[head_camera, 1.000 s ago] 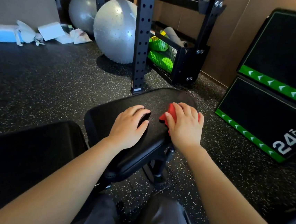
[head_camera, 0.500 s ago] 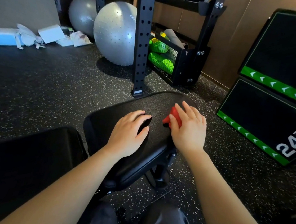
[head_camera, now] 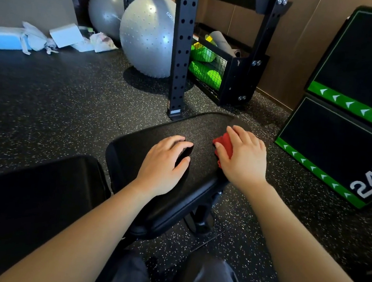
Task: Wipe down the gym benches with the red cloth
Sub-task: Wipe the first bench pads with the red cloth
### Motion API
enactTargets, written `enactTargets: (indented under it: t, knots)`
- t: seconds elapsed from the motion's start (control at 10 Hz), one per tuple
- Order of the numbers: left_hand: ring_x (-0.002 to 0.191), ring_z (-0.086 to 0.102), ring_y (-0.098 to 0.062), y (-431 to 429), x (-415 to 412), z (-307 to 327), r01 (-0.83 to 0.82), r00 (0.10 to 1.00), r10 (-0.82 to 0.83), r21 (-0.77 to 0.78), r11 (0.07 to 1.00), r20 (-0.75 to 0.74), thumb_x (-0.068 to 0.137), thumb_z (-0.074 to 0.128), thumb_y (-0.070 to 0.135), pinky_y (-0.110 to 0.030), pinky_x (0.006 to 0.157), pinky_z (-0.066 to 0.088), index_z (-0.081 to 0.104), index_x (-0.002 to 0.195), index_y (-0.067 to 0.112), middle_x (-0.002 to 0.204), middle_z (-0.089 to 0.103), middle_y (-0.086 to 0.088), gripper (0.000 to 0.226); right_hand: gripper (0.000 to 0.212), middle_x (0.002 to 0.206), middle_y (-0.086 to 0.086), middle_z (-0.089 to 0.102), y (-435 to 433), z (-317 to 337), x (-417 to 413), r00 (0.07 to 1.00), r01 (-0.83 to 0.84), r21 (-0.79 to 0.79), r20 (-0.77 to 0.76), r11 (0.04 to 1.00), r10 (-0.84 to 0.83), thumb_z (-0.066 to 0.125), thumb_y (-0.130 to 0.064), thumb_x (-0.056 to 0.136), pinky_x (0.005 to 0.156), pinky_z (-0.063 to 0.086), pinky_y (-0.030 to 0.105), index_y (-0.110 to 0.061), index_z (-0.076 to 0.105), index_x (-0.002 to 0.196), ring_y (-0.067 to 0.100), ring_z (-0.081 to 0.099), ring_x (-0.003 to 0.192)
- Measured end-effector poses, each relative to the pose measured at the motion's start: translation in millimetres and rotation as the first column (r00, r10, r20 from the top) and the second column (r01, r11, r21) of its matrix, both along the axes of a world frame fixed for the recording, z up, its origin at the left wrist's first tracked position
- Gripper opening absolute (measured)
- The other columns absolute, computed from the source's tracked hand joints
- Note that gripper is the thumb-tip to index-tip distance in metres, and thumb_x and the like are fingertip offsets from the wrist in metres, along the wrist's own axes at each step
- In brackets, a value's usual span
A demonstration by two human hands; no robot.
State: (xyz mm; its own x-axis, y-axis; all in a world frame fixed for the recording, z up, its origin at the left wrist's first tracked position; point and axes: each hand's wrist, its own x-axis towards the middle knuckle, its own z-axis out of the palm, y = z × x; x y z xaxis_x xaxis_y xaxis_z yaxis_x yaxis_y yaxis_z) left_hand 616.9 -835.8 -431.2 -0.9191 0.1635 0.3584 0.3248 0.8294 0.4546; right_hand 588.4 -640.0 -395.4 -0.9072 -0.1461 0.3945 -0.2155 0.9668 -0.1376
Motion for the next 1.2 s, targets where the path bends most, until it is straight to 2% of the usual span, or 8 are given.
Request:
enactTargets:
  t: [0.1,0.2,0.3,0.4,0.6,0.8,1.0,1.2]
  knots:
    - [0.134,0.033,-0.013,0.8,0.9,-0.3,-0.006,1.000,0.006,-0.015,1.000,0.002,0.096,0.046,0.033,-0.033,0.112,0.027,0.048,0.134,0.026,0.143,0.040,0.007,0.040,0.060,0.141,0.004,0.047,-3.9,-12.2,15.4,0.998,0.000,-0.033,-0.059,0.999,-0.002,0.040,-0.053,0.090,0.107,0.027,0.044,-0.016,0.049,0.137,0.028,0.041,0.129]
    - [0.134,0.034,-0.014,1.5,0.3,-0.1,-0.013,1.000,0.013,-0.018,1.000,0.002,0.095,0.047,0.032,-0.034,0.112,0.028,0.049,0.134,0.025,0.142,0.041,0.005,0.039,0.050,0.139,-0.002,0.049,1.1,-9.6,8.7,0.998,-0.037,-0.091,-0.062,0.995,0.031,0.042,-0.049,0.093,0.106,0.027,0.044,-0.023,0.054,0.133,0.025,0.042,0.128]
    - [0.133,0.035,-0.015,1.8,1.8,1.3,-0.008,1.000,0.008,-0.013,1.000,0.002,0.096,0.047,0.031,-0.035,0.111,0.028,0.049,0.133,0.024,0.142,0.042,0.005,0.038,0.044,0.141,-0.006,0.047,3.1,1.7,-12.6,1.000,0.005,-0.129,0.014,0.992,-0.004,0.044,-0.046,0.096,0.110,0.023,0.043,-0.026,0.052,0.134,0.023,0.040,0.130]
    - [0.134,0.034,-0.014,1.2,3.6,1.1,-0.003,1.000,0.003,-0.010,1.000,-0.001,0.096,0.046,0.032,-0.035,0.111,0.028,0.049,0.134,0.025,0.142,0.041,0.005,0.039,0.047,0.146,-0.007,0.041,-2.7,-0.4,-7.2,0.997,0.078,-0.141,0.019,0.987,-0.076,0.041,-0.047,0.096,0.111,0.020,0.043,-0.027,0.046,0.138,0.022,0.034,0.134]
    - [0.133,0.036,-0.014,1.2,1.4,0.1,-0.009,1.000,0.009,-0.011,1.000,-0.012,0.095,0.048,0.031,-0.035,0.111,0.029,0.050,0.133,0.025,0.141,0.042,0.006,0.039,0.056,0.153,-0.004,0.029,-6.5,-14.4,14.6,0.995,0.096,-0.160,0.026,0.983,-0.093,0.042,-0.053,0.094,0.114,0.012,0.050,-0.028,0.038,0.144,0.025,0.022,0.141]
    - [0.134,0.034,-0.013,0.9,2.7,0.0,-0.009,1.000,0.009,-0.017,1.000,-0.008,0.096,0.047,0.032,-0.032,0.111,0.027,0.049,0.134,0.026,0.142,0.041,0.007,0.039,0.046,0.147,-0.003,0.041,-7.2,-5.1,-6.8,0.991,0.134,-0.197,0.020,0.971,-0.133,0.045,-0.043,0.096,0.109,0.023,0.043,-0.025,0.047,0.138,0.026,0.033,0.135]
    - [0.134,0.034,-0.013,1.8,3.0,1.2,-0.015,1.000,0.015,-0.021,1.000,-0.003,0.096,0.046,0.032,-0.032,0.111,0.027,0.048,0.134,0.026,0.143,0.041,0.006,0.039,0.055,0.151,-0.002,0.035,-9.4,-12.3,10.3,0.992,0.121,-0.179,0.002,0.976,-0.122,0.050,-0.047,0.091,0.113,0.017,0.045,-0.025,0.041,0.142,0.025,0.027,0.139]
    - [0.134,0.033,-0.012,1.6,4.2,1.1,-0.006,1.000,0.006,-0.001,1.000,0.010,0.096,0.045,0.033,-0.035,0.112,0.028,0.048,0.135,0.026,0.143,0.040,0.007,0.039,0.051,0.148,-0.002,0.039,-0.4,11.6,-31.7,0.987,0.138,-0.139,0.101,0.981,-0.125,0.047,-0.044,0.094,0.110,0.027,0.043,-0.022,0.043,0.141,0.026,0.035,0.134]
